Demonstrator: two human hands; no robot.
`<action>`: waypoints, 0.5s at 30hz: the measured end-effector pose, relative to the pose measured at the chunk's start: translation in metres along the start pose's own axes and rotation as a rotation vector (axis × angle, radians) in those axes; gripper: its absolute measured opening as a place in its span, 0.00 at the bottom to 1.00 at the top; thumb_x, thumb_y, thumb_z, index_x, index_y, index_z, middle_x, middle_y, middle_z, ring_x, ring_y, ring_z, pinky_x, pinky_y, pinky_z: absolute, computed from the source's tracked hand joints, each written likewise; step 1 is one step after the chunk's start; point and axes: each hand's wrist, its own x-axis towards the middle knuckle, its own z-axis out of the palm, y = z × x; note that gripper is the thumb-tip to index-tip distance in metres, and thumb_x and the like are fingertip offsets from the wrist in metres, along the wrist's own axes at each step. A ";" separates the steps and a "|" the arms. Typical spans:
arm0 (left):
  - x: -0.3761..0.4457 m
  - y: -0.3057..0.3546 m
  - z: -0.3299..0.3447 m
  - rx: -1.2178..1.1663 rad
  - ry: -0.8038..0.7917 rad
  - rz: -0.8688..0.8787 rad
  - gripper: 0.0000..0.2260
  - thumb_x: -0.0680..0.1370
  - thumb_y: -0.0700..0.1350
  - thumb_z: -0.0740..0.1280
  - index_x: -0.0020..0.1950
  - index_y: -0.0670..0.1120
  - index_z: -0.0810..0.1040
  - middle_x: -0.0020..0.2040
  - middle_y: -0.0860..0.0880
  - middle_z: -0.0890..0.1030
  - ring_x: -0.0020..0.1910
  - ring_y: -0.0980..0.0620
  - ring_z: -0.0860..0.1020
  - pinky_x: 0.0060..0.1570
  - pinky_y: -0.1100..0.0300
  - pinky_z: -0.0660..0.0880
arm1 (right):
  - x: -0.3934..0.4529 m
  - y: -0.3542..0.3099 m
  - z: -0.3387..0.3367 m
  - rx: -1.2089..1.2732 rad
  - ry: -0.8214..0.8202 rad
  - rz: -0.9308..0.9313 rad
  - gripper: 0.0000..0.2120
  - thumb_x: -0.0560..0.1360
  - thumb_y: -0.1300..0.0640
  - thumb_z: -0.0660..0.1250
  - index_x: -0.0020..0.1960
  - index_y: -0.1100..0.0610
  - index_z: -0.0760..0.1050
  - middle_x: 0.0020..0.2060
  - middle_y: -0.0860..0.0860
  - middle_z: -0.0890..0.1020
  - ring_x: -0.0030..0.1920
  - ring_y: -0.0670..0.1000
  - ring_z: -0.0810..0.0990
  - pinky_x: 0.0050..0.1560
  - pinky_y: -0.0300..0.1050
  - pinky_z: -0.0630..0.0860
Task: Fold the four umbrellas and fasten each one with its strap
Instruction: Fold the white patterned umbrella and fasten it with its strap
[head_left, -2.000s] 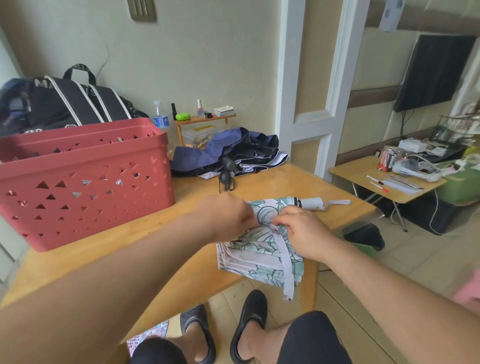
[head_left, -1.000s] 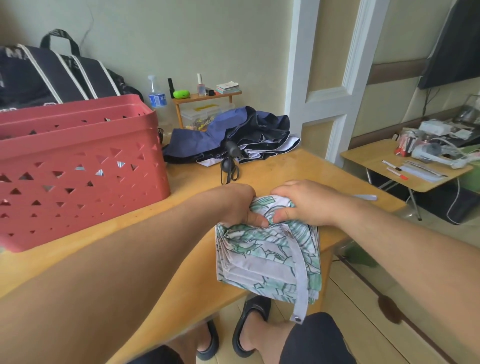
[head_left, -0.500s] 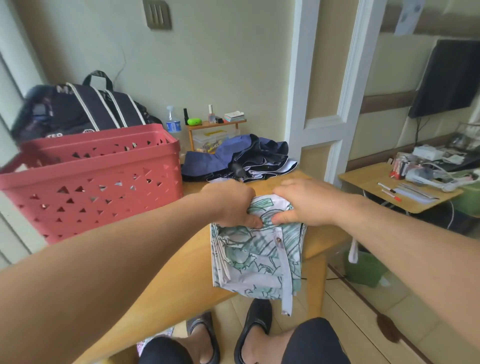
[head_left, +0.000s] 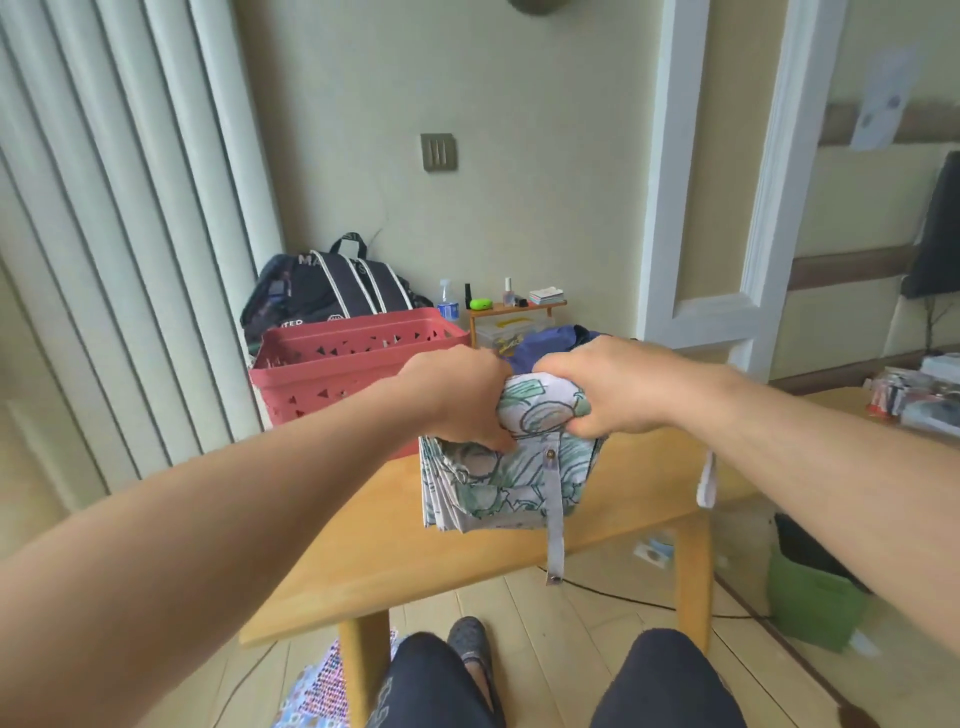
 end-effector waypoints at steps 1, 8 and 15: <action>-0.003 0.000 0.000 0.013 0.009 -0.016 0.26 0.66 0.69 0.76 0.53 0.53 0.78 0.38 0.56 0.76 0.42 0.45 0.79 0.39 0.51 0.79 | 0.003 -0.006 0.001 -0.077 0.015 0.004 0.26 0.69 0.42 0.74 0.63 0.38 0.66 0.45 0.43 0.78 0.48 0.53 0.79 0.41 0.55 0.81; -0.006 -0.009 0.002 -0.072 0.020 -0.113 0.17 0.68 0.58 0.75 0.50 0.51 0.77 0.40 0.53 0.79 0.40 0.47 0.80 0.39 0.51 0.81 | 0.021 -0.024 0.017 -0.171 0.210 0.058 0.32 0.71 0.47 0.75 0.70 0.42 0.63 0.53 0.47 0.77 0.59 0.57 0.77 0.46 0.52 0.78; -0.018 -0.018 0.019 -0.244 -0.131 -0.035 0.18 0.65 0.58 0.80 0.47 0.51 0.81 0.39 0.53 0.83 0.40 0.47 0.82 0.38 0.54 0.81 | 0.007 -0.025 0.034 -0.258 0.241 0.008 0.21 0.71 0.44 0.73 0.59 0.47 0.67 0.49 0.46 0.78 0.54 0.56 0.80 0.39 0.47 0.66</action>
